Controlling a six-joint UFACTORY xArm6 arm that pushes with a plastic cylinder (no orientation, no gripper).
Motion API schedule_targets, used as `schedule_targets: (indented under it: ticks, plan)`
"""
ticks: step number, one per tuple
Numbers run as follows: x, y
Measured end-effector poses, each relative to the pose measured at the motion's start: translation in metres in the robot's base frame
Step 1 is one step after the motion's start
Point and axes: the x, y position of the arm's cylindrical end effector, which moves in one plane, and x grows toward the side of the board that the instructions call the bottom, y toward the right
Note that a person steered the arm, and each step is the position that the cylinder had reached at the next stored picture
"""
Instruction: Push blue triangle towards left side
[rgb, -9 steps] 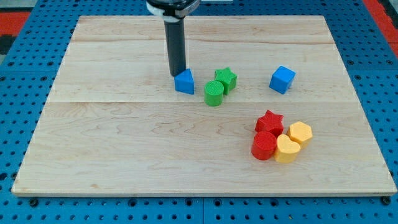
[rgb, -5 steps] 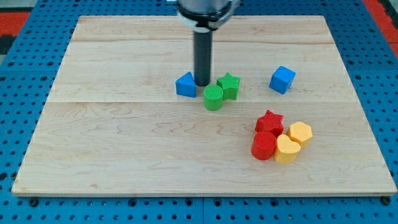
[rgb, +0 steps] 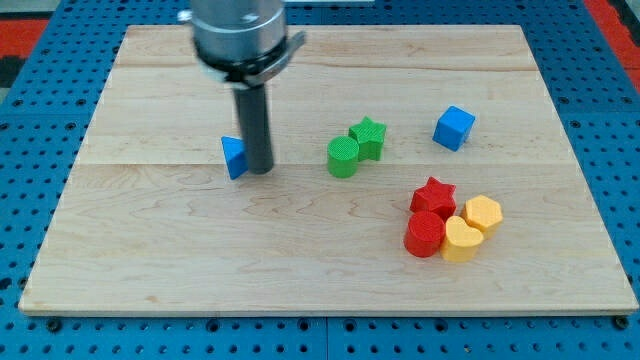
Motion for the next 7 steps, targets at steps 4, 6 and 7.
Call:
schedule_targets:
  ticks: [4,6,7]
  plan:
    - [-0.007,-0.033]
    - [0.017,0.095]
    - [-0.009,0.142]
